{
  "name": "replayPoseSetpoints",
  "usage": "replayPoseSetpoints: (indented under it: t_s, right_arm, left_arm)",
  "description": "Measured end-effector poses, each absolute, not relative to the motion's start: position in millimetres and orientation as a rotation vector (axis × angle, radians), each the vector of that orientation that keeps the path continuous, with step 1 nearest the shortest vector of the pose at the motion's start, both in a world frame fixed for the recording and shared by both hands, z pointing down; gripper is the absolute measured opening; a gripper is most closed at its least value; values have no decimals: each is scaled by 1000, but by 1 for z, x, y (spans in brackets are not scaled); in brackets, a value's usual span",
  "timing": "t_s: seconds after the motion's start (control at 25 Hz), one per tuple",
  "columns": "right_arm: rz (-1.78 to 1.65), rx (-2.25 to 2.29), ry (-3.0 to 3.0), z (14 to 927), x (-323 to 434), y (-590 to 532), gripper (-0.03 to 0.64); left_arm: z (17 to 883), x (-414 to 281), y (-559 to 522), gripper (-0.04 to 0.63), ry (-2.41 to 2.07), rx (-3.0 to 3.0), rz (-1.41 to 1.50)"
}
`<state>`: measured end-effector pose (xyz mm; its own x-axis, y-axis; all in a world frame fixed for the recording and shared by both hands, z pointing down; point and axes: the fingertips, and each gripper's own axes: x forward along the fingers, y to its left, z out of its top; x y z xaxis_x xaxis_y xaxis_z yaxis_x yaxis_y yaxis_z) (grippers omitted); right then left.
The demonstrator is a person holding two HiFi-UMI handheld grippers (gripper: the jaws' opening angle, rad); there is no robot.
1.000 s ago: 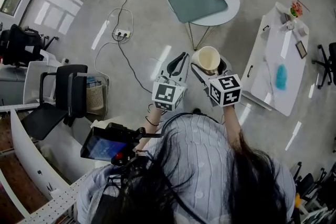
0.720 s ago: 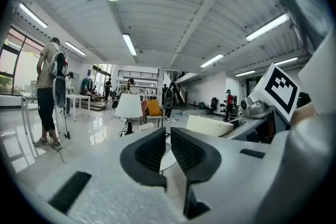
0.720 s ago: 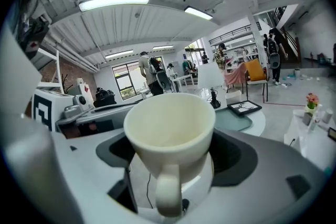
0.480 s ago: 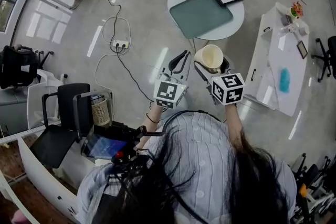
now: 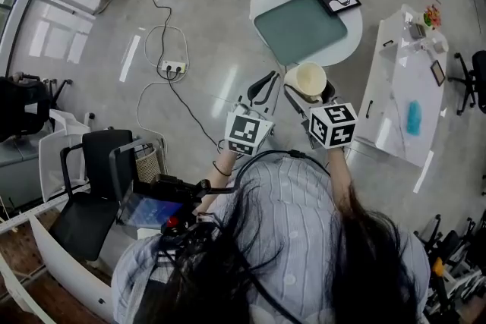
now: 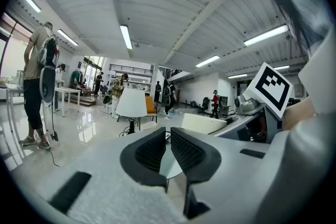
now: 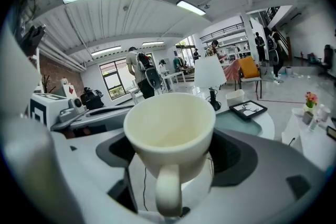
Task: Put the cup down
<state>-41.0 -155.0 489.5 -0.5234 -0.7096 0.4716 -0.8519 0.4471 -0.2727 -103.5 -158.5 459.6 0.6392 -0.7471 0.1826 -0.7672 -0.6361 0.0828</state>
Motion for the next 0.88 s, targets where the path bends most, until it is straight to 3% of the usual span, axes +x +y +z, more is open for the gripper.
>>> replayPoseSetpoints:
  t_s: [0.88]
  right_arm:
    - [655,1320,-2354,510,-28,-213,397]
  left_arm:
    - [468,-93,-215,31,-1244,2703,193]
